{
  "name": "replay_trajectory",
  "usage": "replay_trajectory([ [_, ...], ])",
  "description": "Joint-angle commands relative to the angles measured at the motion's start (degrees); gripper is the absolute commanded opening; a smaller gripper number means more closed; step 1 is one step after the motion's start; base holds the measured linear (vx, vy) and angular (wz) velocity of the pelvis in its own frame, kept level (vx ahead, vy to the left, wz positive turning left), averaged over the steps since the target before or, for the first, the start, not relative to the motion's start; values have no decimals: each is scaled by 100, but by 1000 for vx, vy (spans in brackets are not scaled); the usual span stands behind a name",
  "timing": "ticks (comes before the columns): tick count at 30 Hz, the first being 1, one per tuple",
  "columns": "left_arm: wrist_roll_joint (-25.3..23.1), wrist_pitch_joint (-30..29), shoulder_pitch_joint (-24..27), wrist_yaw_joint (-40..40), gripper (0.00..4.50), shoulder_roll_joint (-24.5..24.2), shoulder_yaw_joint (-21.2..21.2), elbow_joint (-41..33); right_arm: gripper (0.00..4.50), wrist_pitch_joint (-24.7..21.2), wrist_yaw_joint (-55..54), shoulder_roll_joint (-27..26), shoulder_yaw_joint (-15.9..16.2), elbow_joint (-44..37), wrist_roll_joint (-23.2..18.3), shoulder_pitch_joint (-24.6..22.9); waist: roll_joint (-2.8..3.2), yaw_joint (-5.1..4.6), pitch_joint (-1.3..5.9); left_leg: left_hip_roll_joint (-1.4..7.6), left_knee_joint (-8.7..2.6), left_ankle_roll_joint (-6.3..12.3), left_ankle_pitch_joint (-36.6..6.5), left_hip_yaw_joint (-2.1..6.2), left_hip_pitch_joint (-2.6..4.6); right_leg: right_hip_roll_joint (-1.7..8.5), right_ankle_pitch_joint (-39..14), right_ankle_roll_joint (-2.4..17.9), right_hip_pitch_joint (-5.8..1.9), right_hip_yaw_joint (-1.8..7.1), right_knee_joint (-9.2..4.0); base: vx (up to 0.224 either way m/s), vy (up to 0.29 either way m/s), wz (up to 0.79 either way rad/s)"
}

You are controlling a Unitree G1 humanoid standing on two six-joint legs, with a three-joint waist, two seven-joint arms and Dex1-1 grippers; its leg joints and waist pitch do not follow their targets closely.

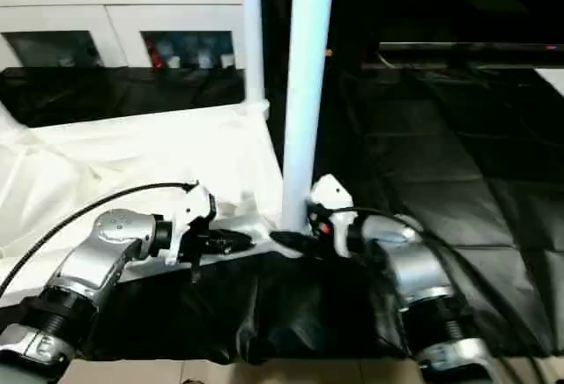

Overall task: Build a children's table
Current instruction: Rotate leg to tighten

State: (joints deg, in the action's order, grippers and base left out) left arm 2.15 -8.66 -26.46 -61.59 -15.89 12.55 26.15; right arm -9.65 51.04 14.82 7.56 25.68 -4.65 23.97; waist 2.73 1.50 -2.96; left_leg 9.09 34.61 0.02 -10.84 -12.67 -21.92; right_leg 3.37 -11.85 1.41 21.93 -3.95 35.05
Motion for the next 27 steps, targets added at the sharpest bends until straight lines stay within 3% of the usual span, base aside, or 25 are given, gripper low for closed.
replay_trajectory([
  [1,-64,6,-253,806,0,428,-102,-29,272,-4,-778,-539,249,488,232,66,-31,-45,312,507,-419,93,-1418,331,151,612,-1719,1221,-149,363,-533,0,0,0],
  [2,-151,15,-340,1148,0,559,-136,83,271,-18,-1263,-762,118,699,254,170,-28,-84,308,499,-427,15,-1515,341,164,606,-1850,1198,-131,363,-548,0,0,0],
  [3,-222,23,-410,1394,0,663,-145,178,270,-6,-1636,-922,40,844,290,253,-65,-119,307,499,-437,-41,-1658,350,181,602,-2005,1145,-123,358,-568,0,0,0],
  [5,-262,28,-451,1533,0,724,-147,233,270,6,-1851,-1012,1,922,315,299,-47,-160,305,492,-440,-76,-1735,361,179,606,-2093,1085,-115,365,-582,0,0,0],
  [6,-305,45,-521,1716,0,827,-149,324,270,68,-2261,-1138,-42,1081,401,397,-50,-163,311,494,-438,-64,-1724,366,169,609,-2052,1074,-133,366,-575,0,0,0],
  [7,-377,85,-604,1984,0,940,-147,425,270,106,-2740,-1294,-120,1274,463,524,-111,-172,316,494,-437,-34,-1627,344,160,604,-1936,1082,-108,381,-572,0,0,0],
  [8,-426,111,-654,2168,0,1012,-144,485,270,143,-3059,-1399,-177,1413,511,610,-78,-169,329,477,-425,-39,-1545,346,164,615,-1863,1119,-112,381,-553,0,0,0],
  [12,-686,329,-846,2621,0,1287,-29,751,270,572,-3473,-1806,-340,1927,492,1001,-100,-120,357,484,-398,131,-1203,322,132,631,-1447,1142,-145,382,-530,0,0,0],
  [13,-686,338,-850,2626,0,1307,-32,763,270,635,-3410,-1822,-352,1953,479,1024,-119,-124,357,482,-399,167,-1130,316,114,625,-1323,1156,-157,381,-515,0,0,0],
  [14,-673,346,-843,2610,0,1315,-41,754,326,655,-3184,-1825,-388,1926,377,1027,-134,-101,366,483,-386,266,-1008,305,110,628,-1105,1184,-168,380,-493,0,0,0],
  [17,-482,309,-709,2266,0,1156,-130,575,340,570,-2419,-1645,-432,1725,59,977,-129,-71,382,478,-359,517,-742,293,81,631,-676,1282,-208,368,-433,0,0,0],
  [19,-400,329,-647,2093,0,1067,-148,513,361,544,-2157,-1524,-342,1658,67,948,-135,-69,386,478,-351,627,-622,292,64,629,-535,1330,-213,359,-414,0,0,0],
  [22,-251,397,-517,1687,0,914,-160,379,396,527,-1623,-1249,-109,1525,142,867,-141,-73,361,480,-352,632,-758,299,55,634,-856,1311,-220,345,-443,0,0,0],
  [23,-150,396,-414,1373,0,783,-151,264,396,561,-1171,-1005,79,1404,193,783,-127,-85,349,483,-359,569,-896,301,77,620,-1122,1266,-204,342,-471,0,0,0],
  [27,-51,387,-277,851,0,498,-97,107,396,498,-278,-538,321,1032,142,579,-131,-84,336,500,-373,517,-1013,299,84,601,-1256,1228,-195,348,-477,0,0,0],
])
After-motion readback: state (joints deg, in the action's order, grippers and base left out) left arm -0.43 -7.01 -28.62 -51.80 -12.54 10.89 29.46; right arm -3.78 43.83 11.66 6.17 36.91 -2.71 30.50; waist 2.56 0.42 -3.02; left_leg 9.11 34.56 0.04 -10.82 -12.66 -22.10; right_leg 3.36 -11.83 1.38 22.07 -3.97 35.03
